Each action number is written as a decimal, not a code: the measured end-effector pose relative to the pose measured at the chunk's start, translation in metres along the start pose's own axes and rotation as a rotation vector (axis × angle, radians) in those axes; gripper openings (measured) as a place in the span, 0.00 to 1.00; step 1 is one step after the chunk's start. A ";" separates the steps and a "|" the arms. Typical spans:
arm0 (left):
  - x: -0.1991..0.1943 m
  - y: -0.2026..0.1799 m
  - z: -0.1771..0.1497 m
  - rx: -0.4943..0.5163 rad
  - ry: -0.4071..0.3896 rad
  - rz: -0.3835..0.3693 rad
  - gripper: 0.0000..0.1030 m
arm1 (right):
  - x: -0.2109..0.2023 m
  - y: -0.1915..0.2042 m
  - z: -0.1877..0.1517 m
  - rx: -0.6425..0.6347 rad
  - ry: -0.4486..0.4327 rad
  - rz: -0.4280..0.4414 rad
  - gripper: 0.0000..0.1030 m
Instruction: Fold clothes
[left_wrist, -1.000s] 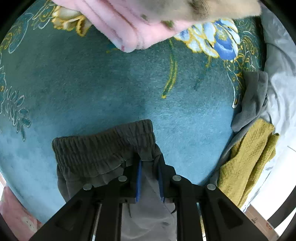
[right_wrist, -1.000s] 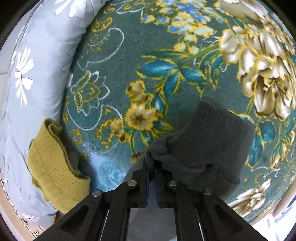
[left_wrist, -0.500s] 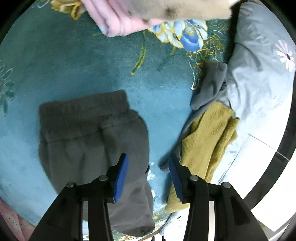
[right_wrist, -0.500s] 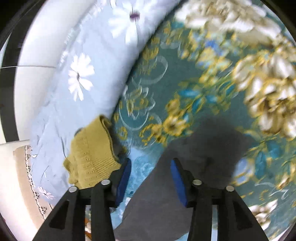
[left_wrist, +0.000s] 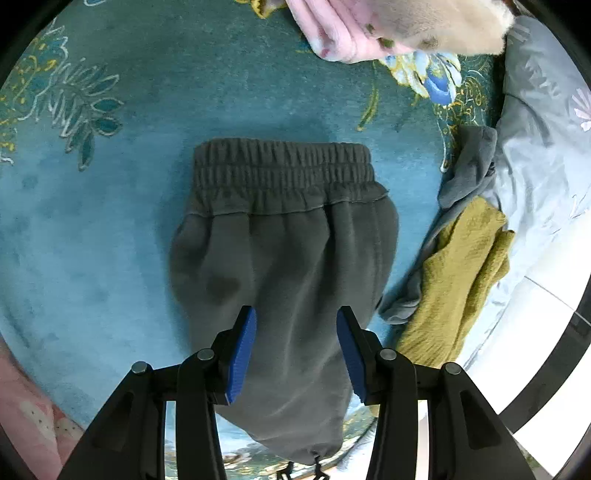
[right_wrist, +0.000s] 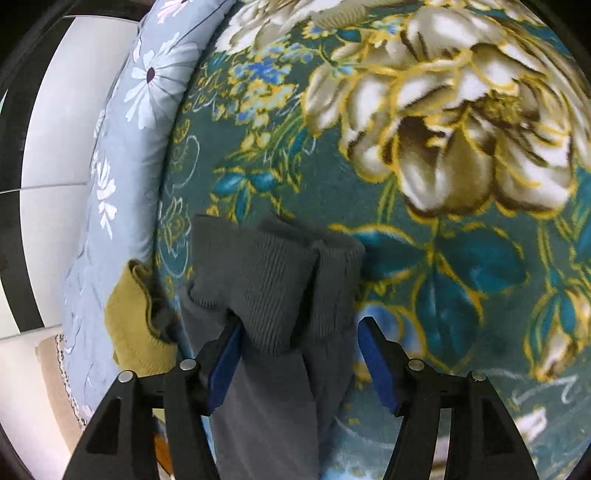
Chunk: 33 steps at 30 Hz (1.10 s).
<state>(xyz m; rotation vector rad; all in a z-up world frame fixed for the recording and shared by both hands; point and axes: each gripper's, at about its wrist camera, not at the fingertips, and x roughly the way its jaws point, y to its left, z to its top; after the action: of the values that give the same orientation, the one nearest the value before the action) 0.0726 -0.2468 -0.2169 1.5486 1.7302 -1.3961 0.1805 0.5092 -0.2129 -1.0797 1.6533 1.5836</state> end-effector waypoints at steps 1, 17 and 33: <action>-0.001 0.000 -0.001 0.005 -0.003 0.011 0.45 | 0.003 0.001 0.000 0.009 -0.004 0.003 0.64; 0.016 -0.040 -0.037 0.219 0.058 0.088 0.45 | -0.016 0.016 -0.004 0.070 -0.063 0.097 0.24; 0.061 -0.058 -0.105 0.440 0.223 0.167 0.45 | -0.129 0.030 -0.028 -0.221 -0.258 -0.131 0.23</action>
<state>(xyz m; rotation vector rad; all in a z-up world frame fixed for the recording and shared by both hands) 0.0335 -0.1188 -0.2025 2.0998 1.4270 -1.6440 0.2202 0.4993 -0.0840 -1.0192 1.2379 1.7653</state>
